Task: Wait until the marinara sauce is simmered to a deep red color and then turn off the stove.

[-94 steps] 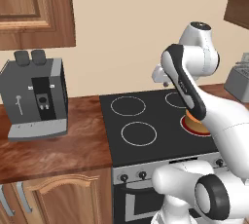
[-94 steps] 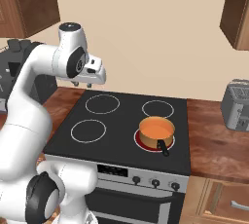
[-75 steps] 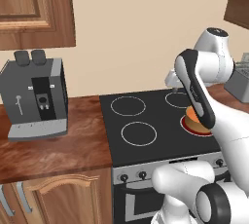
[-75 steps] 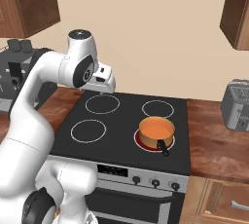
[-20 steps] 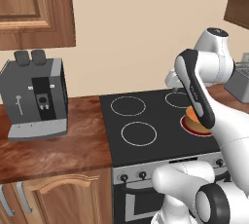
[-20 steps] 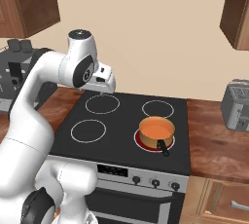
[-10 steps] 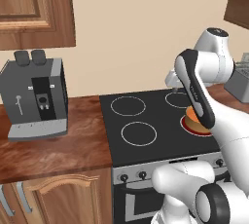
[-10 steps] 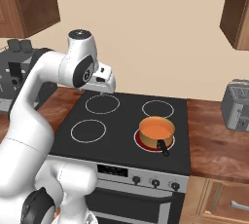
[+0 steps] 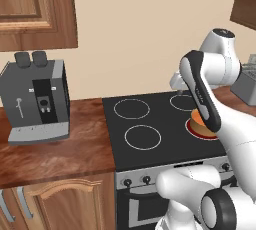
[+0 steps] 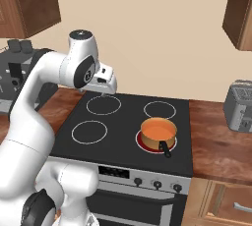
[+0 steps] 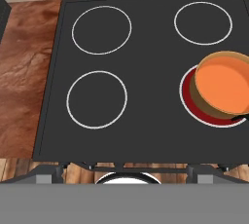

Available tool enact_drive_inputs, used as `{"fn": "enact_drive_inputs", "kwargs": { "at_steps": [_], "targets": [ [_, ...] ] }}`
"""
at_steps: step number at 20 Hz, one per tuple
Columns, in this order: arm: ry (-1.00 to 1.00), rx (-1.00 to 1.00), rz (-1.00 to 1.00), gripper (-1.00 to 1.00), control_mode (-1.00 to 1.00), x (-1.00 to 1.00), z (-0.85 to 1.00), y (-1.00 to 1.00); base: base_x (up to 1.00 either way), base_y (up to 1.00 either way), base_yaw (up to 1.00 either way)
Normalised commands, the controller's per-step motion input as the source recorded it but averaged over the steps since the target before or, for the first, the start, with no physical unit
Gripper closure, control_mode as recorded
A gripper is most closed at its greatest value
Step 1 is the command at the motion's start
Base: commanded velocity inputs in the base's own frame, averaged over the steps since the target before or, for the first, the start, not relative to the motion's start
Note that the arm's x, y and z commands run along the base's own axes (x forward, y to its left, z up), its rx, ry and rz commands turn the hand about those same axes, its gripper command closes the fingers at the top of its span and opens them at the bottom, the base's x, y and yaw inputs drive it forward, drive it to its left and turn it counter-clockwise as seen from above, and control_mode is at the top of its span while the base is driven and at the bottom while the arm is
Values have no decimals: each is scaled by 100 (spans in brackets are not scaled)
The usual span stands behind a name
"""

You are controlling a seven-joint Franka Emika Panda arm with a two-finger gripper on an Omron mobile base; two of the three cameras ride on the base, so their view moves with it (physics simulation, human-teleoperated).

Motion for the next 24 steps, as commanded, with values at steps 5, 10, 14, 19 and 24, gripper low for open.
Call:
{"fn": "enact_drive_inputs", "kwargs": {
  "at_steps": [5, 10, 14, 19, 24],
  "targets": [
    [0, 0, 0, -100, -100, 0, 0, 0, 0, 0, 0],
    [0, 0, 0, -100, -100, 0, 0, 0, 0, 0, 0],
    [0, 0, 0, -100, -100, 0, 0, 0, 0, 0, 0],
    [0, 0, 0, -100, -100, 0, 0, 0, 0, 0, 0],
    [0, 0, 0, -100, -100, 0, 0, 0, 0, 0, 0]
  ]
}}
